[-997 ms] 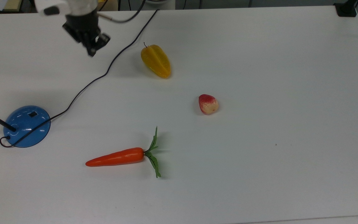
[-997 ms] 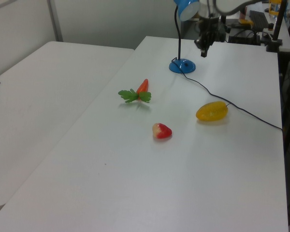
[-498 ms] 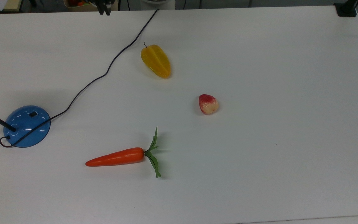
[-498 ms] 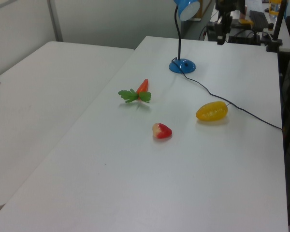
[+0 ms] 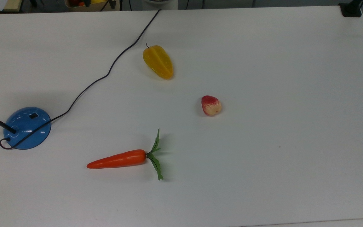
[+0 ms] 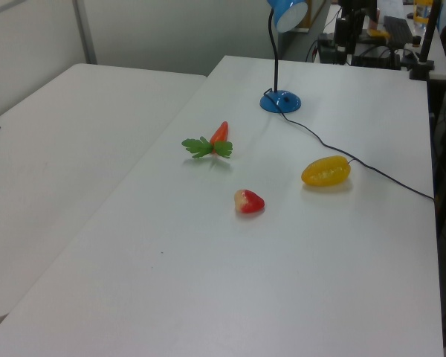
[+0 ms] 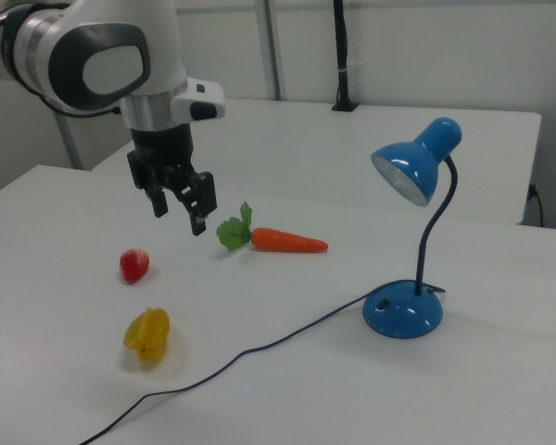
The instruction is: Turn off lamp
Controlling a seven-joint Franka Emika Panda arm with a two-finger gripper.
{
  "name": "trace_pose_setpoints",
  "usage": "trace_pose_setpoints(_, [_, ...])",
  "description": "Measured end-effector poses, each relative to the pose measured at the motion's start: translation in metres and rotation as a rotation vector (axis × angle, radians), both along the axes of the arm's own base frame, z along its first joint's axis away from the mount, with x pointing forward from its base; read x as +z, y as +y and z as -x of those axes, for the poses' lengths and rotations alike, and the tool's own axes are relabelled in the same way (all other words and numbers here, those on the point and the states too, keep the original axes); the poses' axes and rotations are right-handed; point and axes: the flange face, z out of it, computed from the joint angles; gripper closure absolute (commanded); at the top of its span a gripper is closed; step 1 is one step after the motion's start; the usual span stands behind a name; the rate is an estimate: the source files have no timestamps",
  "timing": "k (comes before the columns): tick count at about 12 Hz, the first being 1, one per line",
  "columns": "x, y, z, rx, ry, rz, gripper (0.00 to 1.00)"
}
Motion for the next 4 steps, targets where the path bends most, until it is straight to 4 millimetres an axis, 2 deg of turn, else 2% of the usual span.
trace_pose_setpoints(4, [0.0091,-0.0102,0.0,-0.014,-0.019,0.002,0.0])
